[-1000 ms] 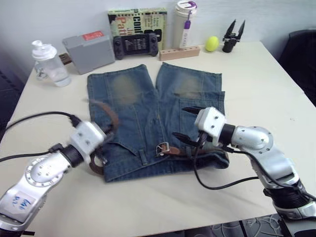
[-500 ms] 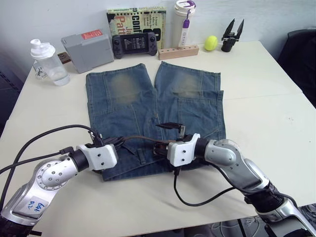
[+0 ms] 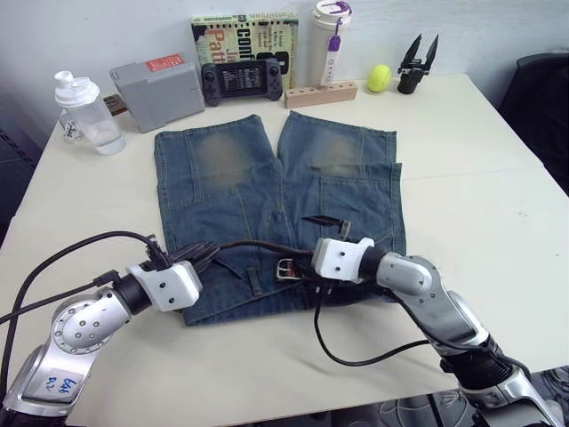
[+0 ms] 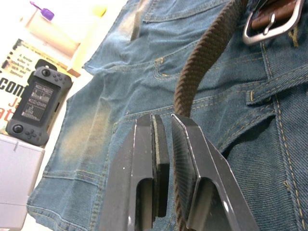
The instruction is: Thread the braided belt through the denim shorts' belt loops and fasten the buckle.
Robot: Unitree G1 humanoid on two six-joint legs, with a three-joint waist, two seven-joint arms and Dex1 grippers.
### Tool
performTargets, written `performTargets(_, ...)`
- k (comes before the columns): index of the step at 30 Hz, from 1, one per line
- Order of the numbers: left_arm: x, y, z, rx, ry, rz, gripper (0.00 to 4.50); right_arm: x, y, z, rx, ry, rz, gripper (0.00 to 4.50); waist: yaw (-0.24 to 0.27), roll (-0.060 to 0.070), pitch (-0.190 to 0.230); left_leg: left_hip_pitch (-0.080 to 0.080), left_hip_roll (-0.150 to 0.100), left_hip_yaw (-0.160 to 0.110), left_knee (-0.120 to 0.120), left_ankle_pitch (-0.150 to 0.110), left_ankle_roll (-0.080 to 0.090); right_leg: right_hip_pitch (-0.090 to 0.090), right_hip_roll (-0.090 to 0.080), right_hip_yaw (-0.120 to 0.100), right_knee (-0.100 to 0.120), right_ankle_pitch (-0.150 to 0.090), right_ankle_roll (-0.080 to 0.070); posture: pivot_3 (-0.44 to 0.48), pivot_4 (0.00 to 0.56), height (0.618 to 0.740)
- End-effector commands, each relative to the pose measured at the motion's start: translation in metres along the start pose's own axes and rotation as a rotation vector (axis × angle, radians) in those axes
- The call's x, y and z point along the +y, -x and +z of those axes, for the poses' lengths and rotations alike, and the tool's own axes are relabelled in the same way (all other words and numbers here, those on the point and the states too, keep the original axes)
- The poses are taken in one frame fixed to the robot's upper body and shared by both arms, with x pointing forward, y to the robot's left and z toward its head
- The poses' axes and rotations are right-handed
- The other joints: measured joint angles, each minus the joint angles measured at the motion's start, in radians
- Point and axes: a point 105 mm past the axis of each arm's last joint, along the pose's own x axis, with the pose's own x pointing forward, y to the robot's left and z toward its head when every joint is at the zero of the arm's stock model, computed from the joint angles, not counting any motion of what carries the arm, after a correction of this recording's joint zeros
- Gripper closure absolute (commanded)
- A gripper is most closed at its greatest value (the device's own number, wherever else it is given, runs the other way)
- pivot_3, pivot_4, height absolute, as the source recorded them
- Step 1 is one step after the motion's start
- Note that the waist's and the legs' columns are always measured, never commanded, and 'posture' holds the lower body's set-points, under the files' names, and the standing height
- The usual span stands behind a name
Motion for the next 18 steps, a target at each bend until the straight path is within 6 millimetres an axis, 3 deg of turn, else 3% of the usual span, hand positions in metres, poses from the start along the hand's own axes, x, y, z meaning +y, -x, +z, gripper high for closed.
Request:
performTargets(1,0.007,0.004,0.009,-0.039,-0.040,0.039,3.96,-0.002,0.002,0.012,-0.037,-0.009,-0.012,1.20,0.000,0.000,0.000,0.000,0.000,0.000,0.000,0.000,0.000,0.000,0.000,0.000,0.000,0.000,0.000,0.000,0.150,0.722)
performTargets(4,0.009,0.005,0.011,-0.044,-0.044,0.056,3.96,-0.001,0.001,0.012,-0.036,-0.022,-0.008,2.02,0.000,0.000,0.000,0.000,0.000,0.000,0.000,0.000,0.000,0.000,0.000,0.000,0.000,0.000,0.000,0.000,0.150,0.722)
performTargets(5,0.010,0.005,0.012,-0.048,-0.046,0.065,3.96,0.000,0.001,0.011,-0.031,-0.028,0.001,2.72,0.000,0.000,0.000,0.000,0.000,0.000,0.000,0.000,0.000,0.000,0.000,0.000,0.000,0.000,0.000,0.000,0.150,0.722)
performTargets(7,0.011,0.006,0.013,-0.055,-0.042,0.074,3.96,0.002,0.002,0.009,-0.024,-0.034,0.007,2.99,0.000,0.000,0.000,0.000,0.000,0.000,0.000,0.000,0.000,0.000,0.000,0.000,0.000,0.000,0.000,0.000,0.150,0.722)
performTargets(8,0.012,0.007,0.014,-0.060,-0.046,0.083,3.96,0.001,0.002,0.009,-0.023,-0.038,0.007,3.73,0.000,0.000,0.000,0.000,0.000,0.000,0.000,0.000,0.000,0.000,0.000,0.000,0.000,0.000,0.000,0.000,0.150,0.722)
performTargets(9,0.014,0.007,0.015,-0.064,-0.055,0.093,3.96,0.001,0.002,0.009,-0.022,-0.043,0.008,3.92,0.000,0.000,0.000,0.000,0.000,0.000,0.000,0.000,0.000,0.000,0.000,0.000,0.000,0.000,0.000,0.000,0.150,0.722)
performTargets(10,0.015,0.008,0.016,-0.069,-0.061,0.103,3.96,0.001,0.002,0.009,-0.021,-0.047,0.008,4.45,0.000,0.000,0.000,0.000,0.000,0.000,0.000,0.000,0.000,0.000,0.000,0.000,0.000,0.000,0.000,0.000,0.150,0.722)
performTargets(17,0.019,0.012,0.016,-0.061,-0.061,0.129,3.96,0.001,0.002,0.009,-0.025,-0.053,0.011,4.45,-0.001,0.000,0.000,0.000,0.000,0.000,0.000,0.000,0.000,0.000,0.000,0.000,0.000,0.000,0.000,0.000,0.150,0.722)
performTargets(18,0.019,0.013,0.015,-0.057,-0.041,0.134,3.70,0.000,0.002,0.010,-0.029,-0.048,0.009,4.50,-0.001,0.000,0.000,0.000,0.000,0.000,0.000,0.000,0.000,0.000,0.000,0.000,0.000,0.000,0.000,0.000,0.150,0.722)
